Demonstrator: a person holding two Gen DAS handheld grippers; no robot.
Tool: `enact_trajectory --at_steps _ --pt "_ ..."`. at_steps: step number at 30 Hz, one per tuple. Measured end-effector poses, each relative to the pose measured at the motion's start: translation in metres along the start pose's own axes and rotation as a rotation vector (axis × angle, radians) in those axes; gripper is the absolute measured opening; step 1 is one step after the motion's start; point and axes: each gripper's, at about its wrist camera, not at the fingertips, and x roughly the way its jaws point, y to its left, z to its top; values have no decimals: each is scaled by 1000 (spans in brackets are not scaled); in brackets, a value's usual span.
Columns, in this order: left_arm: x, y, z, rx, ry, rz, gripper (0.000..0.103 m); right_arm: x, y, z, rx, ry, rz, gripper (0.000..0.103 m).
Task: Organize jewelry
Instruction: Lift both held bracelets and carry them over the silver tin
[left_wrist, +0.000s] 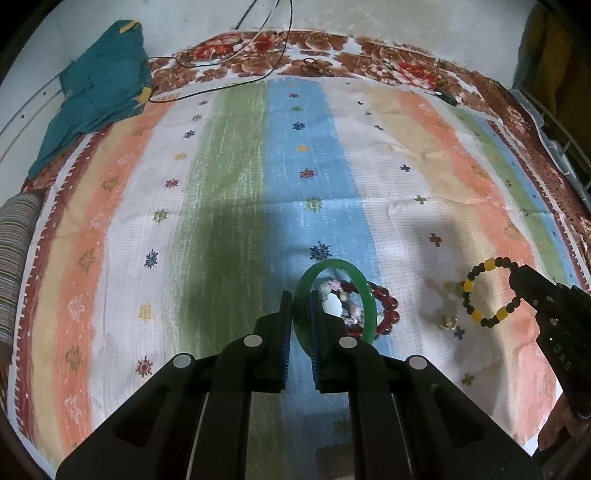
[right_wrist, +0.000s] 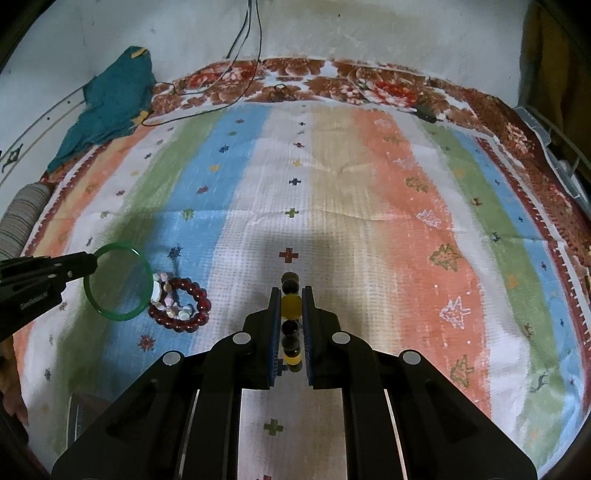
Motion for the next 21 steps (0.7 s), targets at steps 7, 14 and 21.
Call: enact_trajectory --at_steps 7,14,21 --pt "-20 -10 -8 20 -31 -11 8 -27 3 0 -10 -49 16 12" --pt "-33 -20 -17 69 -53 12 8 -40 6 -5 -8 -55 47 12" --pt "-48 -28 -24 90 -82 0 8 -54 7 -10 -17 -74 54 12"
